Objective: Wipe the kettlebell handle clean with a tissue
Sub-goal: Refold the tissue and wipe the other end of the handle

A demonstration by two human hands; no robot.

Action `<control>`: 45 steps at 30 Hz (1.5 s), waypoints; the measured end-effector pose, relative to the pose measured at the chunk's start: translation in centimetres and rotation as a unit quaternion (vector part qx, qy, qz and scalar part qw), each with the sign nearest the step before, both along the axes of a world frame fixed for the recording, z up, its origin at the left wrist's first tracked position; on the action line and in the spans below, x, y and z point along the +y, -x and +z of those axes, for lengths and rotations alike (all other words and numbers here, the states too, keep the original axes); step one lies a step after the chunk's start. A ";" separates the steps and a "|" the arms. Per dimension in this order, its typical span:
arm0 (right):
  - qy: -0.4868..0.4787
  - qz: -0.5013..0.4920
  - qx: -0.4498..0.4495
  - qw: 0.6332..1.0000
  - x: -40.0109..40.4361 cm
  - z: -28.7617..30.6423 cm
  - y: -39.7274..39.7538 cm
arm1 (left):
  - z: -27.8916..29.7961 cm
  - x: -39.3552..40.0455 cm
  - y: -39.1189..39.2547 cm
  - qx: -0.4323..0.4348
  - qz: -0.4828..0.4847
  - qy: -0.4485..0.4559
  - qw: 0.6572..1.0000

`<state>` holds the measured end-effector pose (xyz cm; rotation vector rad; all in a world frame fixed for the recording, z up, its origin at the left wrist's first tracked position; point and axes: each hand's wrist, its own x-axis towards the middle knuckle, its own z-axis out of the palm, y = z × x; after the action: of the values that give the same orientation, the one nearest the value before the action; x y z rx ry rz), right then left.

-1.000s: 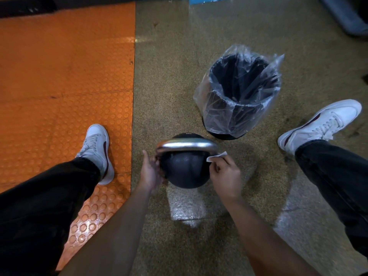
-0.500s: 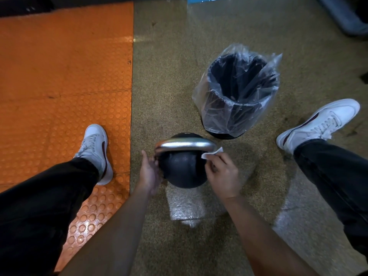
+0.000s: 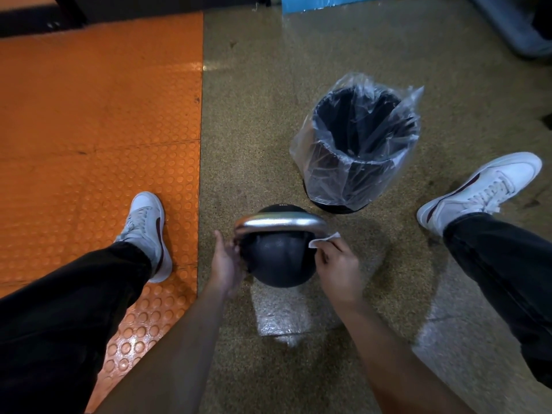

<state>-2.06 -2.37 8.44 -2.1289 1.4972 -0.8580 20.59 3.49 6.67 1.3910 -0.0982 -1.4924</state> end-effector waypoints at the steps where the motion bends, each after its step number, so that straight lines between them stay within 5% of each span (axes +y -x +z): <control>1: 0.015 -0.011 -0.008 1.000 0.0 0.2 0.3 | 0.0 0.0 0.0 -0.003 0.000 -0.001 1.000; 4: 0.072 0.014 -0.006 0.997 0.1 0.8 -0.7 | -0.1 0.0 0.2 -0.005 0.001 -0.006 1.000; 7: 0.032 0.041 0.009 0.999 0.1 -0.2 -1.3 | 0.0 0.0 0.0 -0.001 0.002 -0.005 1.000; 12: 0.031 -0.033 0.007 0.999 0.2 0.2 0.3 | 0.1 -0.1 0.0 -0.008 -0.002 -0.007 1.000; 17: 0.067 0.050 0.014 0.996 0.3 0.2 -1.7 | 0.7 -0.1 0.3 -0.004 -0.003 0.005 1.000; 22: 0.030 -0.014 0.008 0.999 0.3 0.2 0.0 | 0.6 0.0 0.1 -0.007 -0.001 0.003 1.000; 27: 0.081 0.060 0.000 0.995 0.0 0.7 -1.5 | 0.7 0.1 0.3 -0.003 -0.003 0.001 1.000; 31: 0.032 -0.009 0.016 0.999 0.2 -0.2 -0.1 | 0.7 0.1 0.2 -0.008 0.000 -0.002 1.000; 35: 0.097 0.016 0.011 0.995 0.2 0.7 -0.7 | 0.9 0.0 0.6 -0.007 0.006 -0.001 1.000; 38: 0.059 0.063 0.023 0.996 0.0 -0.2 -1.5 | 1.0 -0.2 0.3 0.005 0.010 0.002 1.000; 41: 0.025 0.001 0.024 0.999 0.3 -0.4 -0.2 | 0.4 -0.1 0.1 0.005 0.007 0.000 1.000; 45: 0.086 0.037 0.001 0.996 0.1 1.0 -0.8 | 0.7 0.0 0.5 -0.004 0.002 -0.001 1.000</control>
<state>-1.26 -2.29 9.44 -2.2937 1.3799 -0.9903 20.06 3.44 7.42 1.3982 -0.0980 -1.4852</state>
